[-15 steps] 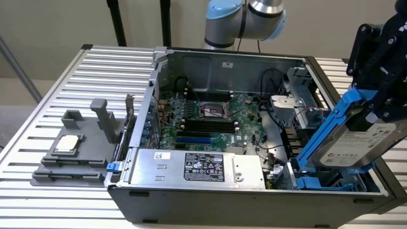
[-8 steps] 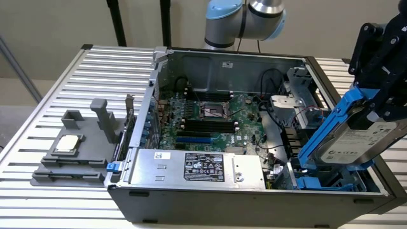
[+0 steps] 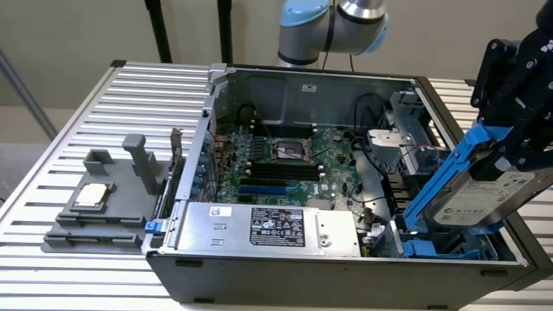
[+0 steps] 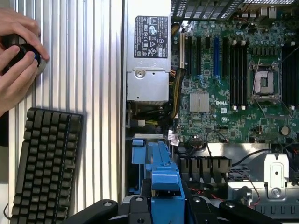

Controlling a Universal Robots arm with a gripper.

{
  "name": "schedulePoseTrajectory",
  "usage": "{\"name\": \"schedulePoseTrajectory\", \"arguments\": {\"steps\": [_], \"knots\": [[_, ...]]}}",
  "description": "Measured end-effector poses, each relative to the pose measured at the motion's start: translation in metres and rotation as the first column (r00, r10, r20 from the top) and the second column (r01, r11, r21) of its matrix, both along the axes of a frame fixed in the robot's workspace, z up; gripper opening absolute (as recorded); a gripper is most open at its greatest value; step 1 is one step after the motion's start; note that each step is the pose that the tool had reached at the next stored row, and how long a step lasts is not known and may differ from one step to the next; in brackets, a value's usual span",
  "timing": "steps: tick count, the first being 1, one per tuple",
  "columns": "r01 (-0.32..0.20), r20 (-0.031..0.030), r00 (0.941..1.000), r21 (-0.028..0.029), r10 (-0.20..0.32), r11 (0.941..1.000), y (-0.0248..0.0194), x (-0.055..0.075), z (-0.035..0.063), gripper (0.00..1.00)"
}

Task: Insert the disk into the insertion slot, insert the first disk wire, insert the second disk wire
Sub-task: 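Insert the second disk wire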

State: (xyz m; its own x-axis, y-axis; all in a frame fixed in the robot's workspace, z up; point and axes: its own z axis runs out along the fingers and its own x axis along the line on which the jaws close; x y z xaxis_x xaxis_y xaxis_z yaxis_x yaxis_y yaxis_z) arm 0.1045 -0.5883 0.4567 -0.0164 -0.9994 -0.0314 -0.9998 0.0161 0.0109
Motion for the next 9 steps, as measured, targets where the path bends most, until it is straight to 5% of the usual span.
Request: {"name": "schedulePoseTrajectory", "arguments": {"steps": [9], "knots": [[-0.005, -0.0011, 1.0000, 0.0108, 0.005, 0.9999, -0.0033, 0.0010, -0.0068, 0.32]]}}
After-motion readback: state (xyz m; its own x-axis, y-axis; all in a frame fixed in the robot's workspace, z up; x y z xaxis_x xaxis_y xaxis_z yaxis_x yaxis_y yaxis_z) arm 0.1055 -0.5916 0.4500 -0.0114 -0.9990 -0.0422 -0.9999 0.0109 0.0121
